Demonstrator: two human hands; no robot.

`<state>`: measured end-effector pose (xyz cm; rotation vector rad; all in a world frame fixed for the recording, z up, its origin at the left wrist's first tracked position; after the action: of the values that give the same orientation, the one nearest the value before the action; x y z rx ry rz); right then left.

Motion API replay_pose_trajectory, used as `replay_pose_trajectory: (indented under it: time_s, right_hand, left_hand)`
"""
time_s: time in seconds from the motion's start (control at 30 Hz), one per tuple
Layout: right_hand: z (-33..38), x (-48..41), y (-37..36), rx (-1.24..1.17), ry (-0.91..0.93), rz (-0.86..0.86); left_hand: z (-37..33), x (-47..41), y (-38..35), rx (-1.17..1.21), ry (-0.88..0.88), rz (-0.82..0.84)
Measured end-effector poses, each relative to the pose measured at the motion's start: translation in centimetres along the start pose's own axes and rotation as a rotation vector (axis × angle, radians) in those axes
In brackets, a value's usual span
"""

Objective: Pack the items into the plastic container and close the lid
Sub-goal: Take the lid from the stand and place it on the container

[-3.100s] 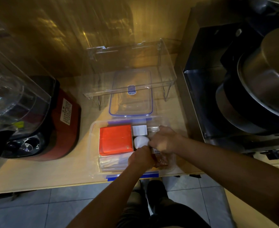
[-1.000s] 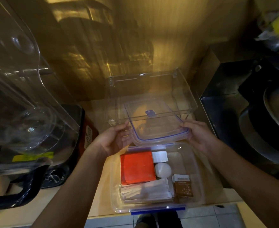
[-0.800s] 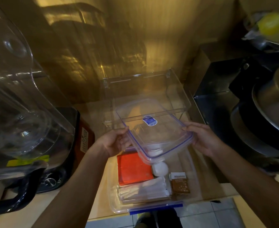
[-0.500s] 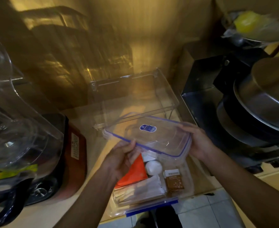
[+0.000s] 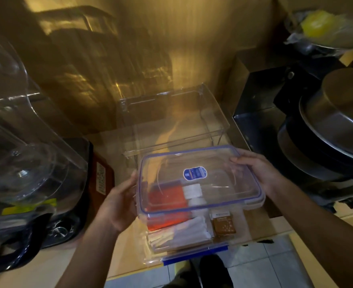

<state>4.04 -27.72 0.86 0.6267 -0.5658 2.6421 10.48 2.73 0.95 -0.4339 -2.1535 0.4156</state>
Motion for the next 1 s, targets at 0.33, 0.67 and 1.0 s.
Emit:
replay_pose_trajectory:
  time_s: [0.33, 0.67, 1.0]
  right_hand:
    - [-0.6, 1.4, -3.1, 0.553, 0.206, 0.098]
    - [-5.7, 2.7, -0.7, 0.408, 0.107, -0.024]
    - [-7.0, 1.1, -0.4, 0.41, 0.124, -0.004]
  left_hand:
    - [1.4, 2.5, 0.4, -0.291, -0.402, -0.524]
    - [3.8, 1.7, 2.1, -0.273, -0.336, -0.518]
    - [4.2, 0.4, 3.2, -0.287, -0.453, -0.462]
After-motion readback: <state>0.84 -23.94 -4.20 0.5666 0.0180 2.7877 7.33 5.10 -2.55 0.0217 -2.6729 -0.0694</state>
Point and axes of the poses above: each hand's wrist, its own x-axis away from the middle knuckle, its own y-axis out of the back of the hand, z = x × y, the point moved 5 cm from there along -x, towards the middle knuckle, and after that the axes turned 3 degrees about y, right-handed, at the moved point
